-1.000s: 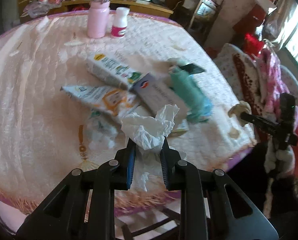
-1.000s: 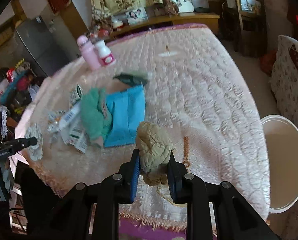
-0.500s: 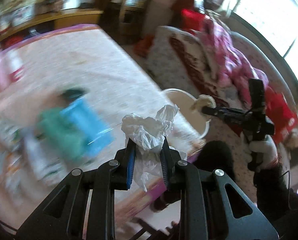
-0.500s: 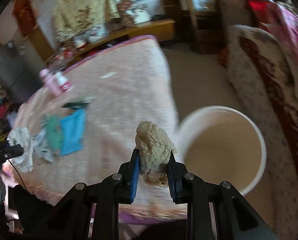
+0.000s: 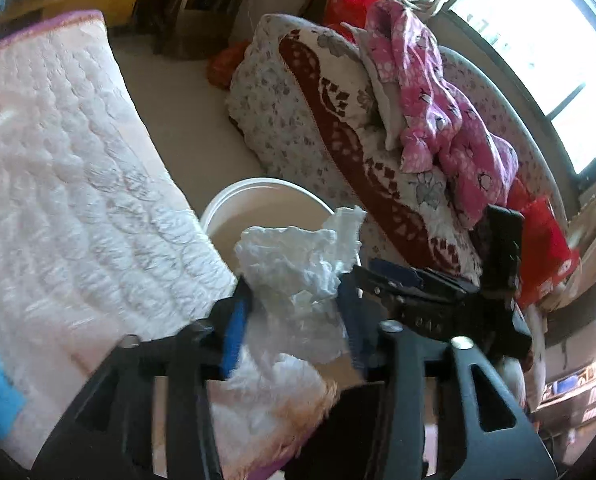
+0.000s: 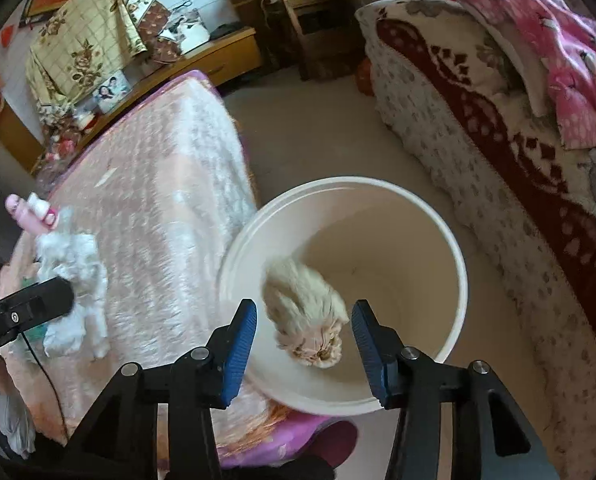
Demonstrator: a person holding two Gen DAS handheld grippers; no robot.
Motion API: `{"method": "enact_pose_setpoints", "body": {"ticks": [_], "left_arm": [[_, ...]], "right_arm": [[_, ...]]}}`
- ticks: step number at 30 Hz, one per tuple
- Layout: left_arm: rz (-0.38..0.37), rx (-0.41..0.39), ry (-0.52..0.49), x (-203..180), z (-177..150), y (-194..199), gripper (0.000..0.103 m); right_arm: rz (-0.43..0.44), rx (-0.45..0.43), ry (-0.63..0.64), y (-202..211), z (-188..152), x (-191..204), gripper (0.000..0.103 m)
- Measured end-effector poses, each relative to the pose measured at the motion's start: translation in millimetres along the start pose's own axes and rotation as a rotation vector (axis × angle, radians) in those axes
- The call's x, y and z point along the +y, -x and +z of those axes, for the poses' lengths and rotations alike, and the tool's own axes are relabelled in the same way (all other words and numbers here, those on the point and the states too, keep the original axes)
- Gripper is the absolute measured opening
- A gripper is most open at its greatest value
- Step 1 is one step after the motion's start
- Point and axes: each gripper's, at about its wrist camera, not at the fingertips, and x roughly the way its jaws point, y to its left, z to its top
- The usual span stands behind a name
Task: Collect trash
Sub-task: 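Carry both items to the white bucket and open both grippers to drop them, then move both tools back over the items on the bed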
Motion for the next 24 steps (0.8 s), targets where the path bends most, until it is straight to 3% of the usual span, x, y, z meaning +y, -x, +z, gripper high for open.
{"method": "enact_pose_setpoints", "body": {"ticks": [6, 13, 20, 24], "left_arm": [[0.0, 0.006, 0.021, 6, -2, -15, 0.053], [0.043, -0.018, 0.029, 14, -10, 2, 0.053], [0.201, -0.09, 0.045, 31, -31, 43, 0.053], [0.288, -0.116, 0.059, 46, -48, 75, 0.053]], "right_arm": [[-0.009, -0.001, -0.007, 0, -6, -7, 0.055], [0.0, 0.009, 0.017, 2, -11, 7, 0.056], [0.015, -0.027, 0.082, 21, -7, 39, 0.06], [0.036, -0.055, 0.141, 33, -5, 72, 0.067]]}}
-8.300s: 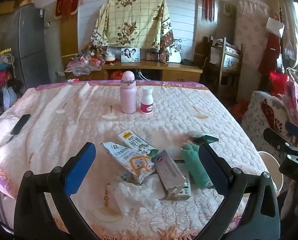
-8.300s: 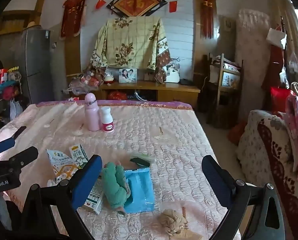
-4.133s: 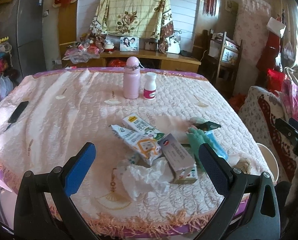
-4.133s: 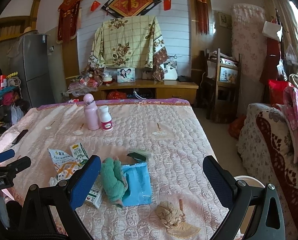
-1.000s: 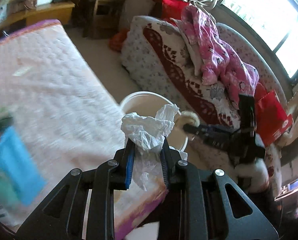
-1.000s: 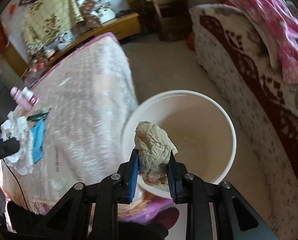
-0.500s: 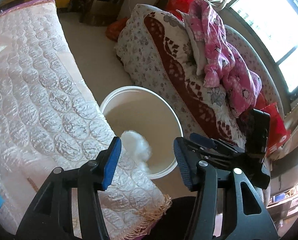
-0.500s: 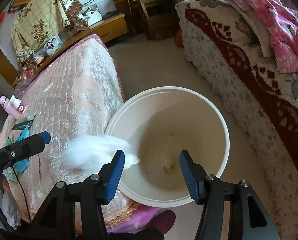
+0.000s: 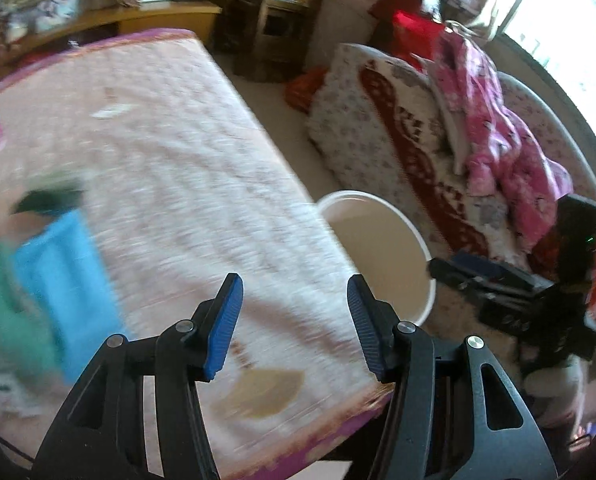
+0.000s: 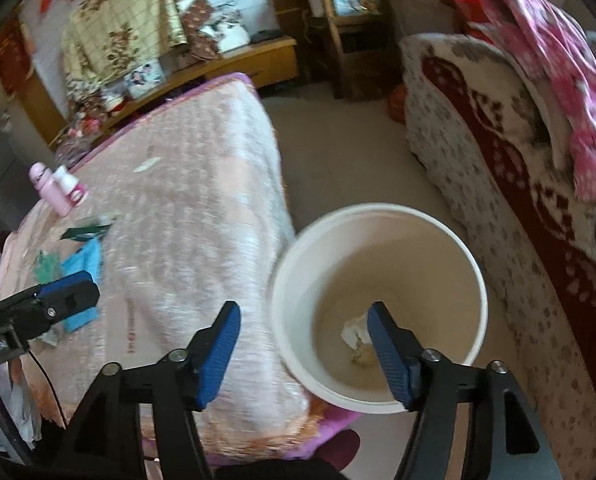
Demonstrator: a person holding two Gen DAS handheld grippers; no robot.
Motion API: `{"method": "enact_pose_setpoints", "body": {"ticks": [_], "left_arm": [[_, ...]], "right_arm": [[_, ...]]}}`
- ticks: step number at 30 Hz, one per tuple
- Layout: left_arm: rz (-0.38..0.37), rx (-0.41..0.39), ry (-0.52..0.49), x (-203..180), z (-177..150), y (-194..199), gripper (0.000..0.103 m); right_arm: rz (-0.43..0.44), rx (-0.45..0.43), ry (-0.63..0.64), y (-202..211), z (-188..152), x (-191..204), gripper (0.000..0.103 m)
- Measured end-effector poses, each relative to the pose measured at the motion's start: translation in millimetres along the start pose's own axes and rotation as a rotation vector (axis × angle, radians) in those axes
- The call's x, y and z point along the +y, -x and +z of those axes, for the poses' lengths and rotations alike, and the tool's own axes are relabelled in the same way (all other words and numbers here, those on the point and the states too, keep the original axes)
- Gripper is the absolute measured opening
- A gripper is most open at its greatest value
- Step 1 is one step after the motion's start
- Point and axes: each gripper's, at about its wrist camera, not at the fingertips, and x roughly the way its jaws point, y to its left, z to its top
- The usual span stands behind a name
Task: Collect trash
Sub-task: 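Move both tools back over the items on the bed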
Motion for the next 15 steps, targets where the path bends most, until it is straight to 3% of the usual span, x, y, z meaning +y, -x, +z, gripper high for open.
{"method": "enact_pose_setpoints", "body": {"ticks": [15], "left_arm": [[0.22, -0.122, 0.134, 117, -41, 111, 0.053]], "right_arm": [[0.154, 0.006, 0.198, -5, -1, 134, 0.067]]}}
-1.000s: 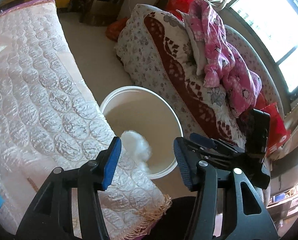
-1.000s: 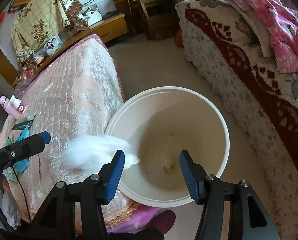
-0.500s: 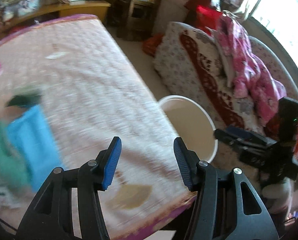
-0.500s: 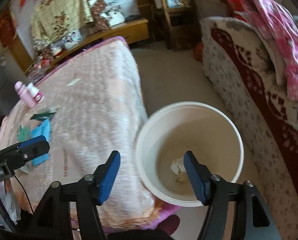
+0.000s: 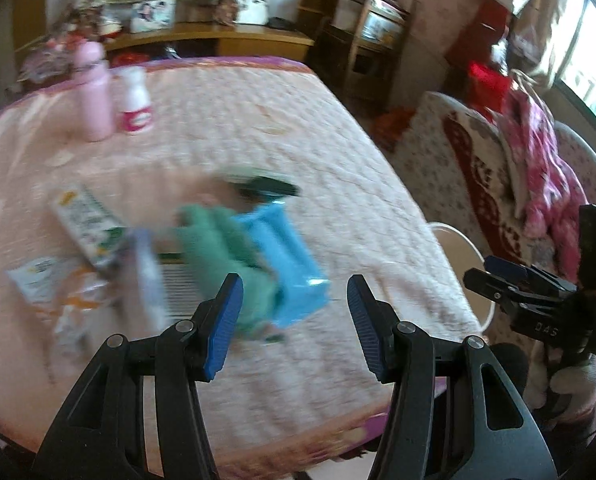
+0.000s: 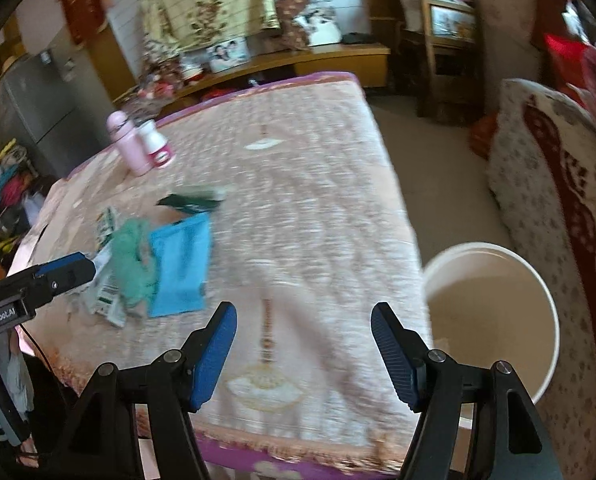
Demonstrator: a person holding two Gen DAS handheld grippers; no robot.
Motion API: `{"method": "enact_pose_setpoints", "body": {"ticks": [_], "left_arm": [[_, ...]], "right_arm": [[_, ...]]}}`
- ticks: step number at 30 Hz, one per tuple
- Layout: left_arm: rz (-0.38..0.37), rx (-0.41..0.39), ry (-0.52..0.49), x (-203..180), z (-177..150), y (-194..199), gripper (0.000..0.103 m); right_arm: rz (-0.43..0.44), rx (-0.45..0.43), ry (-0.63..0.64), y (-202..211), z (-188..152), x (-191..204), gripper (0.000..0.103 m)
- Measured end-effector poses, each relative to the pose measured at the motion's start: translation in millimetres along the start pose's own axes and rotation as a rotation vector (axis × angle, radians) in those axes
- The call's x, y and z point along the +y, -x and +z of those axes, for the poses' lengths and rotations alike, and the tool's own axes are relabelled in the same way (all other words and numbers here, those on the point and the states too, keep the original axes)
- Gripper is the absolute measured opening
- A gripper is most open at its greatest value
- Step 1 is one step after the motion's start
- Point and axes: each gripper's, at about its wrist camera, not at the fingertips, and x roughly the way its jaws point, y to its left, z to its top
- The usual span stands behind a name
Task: Collect trash
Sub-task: 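Move both tools back over the items on the bed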
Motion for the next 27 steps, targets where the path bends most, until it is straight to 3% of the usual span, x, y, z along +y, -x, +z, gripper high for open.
{"method": "enact_pose_setpoints", "body": {"ticks": [13, 27], "left_arm": [[0.152, -0.083, 0.085, 74, -17, 46, 0.053], [0.21, -0.118, 0.102, 99, -30, 62, 0.053]], "right_arm": [[0.088, -0.004, 0.069, -18, 6, 64, 0.068], [0.132, 0.001, 0.122, -29, 9, 109, 0.068]]}}
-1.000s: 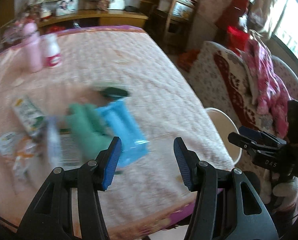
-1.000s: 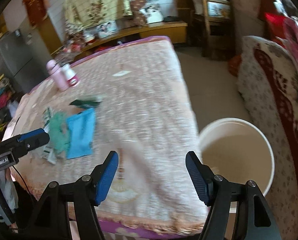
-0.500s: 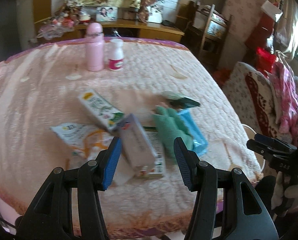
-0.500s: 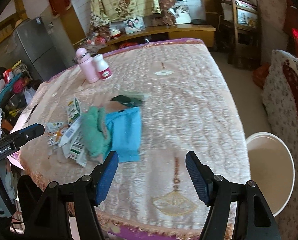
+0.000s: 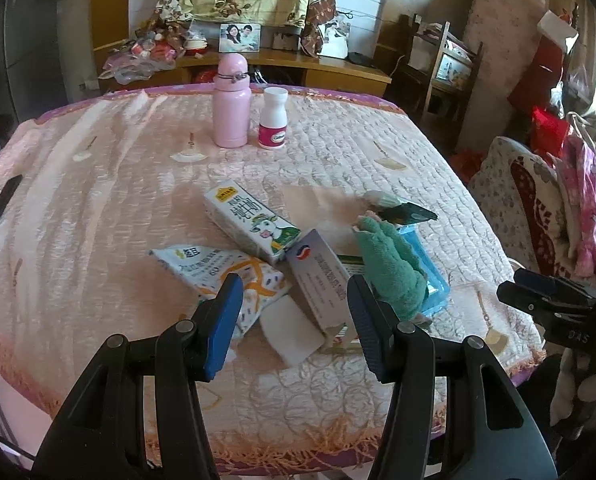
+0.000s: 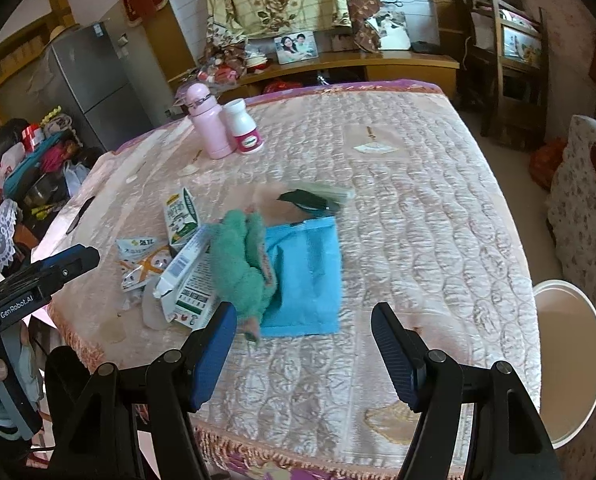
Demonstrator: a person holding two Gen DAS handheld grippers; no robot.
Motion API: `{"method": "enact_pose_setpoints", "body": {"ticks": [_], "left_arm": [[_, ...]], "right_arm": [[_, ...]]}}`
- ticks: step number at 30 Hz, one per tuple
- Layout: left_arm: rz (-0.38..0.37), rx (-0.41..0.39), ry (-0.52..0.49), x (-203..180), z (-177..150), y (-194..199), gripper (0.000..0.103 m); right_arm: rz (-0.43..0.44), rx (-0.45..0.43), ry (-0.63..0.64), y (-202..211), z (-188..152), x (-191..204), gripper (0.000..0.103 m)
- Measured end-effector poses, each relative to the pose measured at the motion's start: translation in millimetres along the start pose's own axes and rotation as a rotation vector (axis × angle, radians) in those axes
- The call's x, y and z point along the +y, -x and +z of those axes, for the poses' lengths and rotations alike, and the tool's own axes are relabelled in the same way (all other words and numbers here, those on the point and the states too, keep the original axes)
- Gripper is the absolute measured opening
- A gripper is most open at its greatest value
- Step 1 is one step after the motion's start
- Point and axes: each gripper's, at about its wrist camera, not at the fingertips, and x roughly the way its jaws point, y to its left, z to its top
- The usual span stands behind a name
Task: Collect trash
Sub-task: 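Move both tools back over the items on the bed, then grasp plastic wrapper with left gripper while right gripper grasps green towel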
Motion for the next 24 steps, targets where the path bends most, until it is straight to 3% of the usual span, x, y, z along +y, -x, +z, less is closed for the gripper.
{"method": "enact_pose_setpoints", "body": {"ticks": [6, 14, 24], "left_arm": [[-0.003, 0.01, 0.007, 10, -5, 3, 0.053], [-0.07, 0.069, 0.074, 46, -11, 3, 0.053], [-0.035, 0.229, 0.042, 70, -45, -41, 0.053]], "right_arm": [[0.012, 0.007, 0.015, -5, 3, 10, 0.068], [0.034, 0.027, 0.042, -15, 8, 22, 0.068], [0.071, 0.064, 0.104, -44, 11, 45, 0.068]]}}
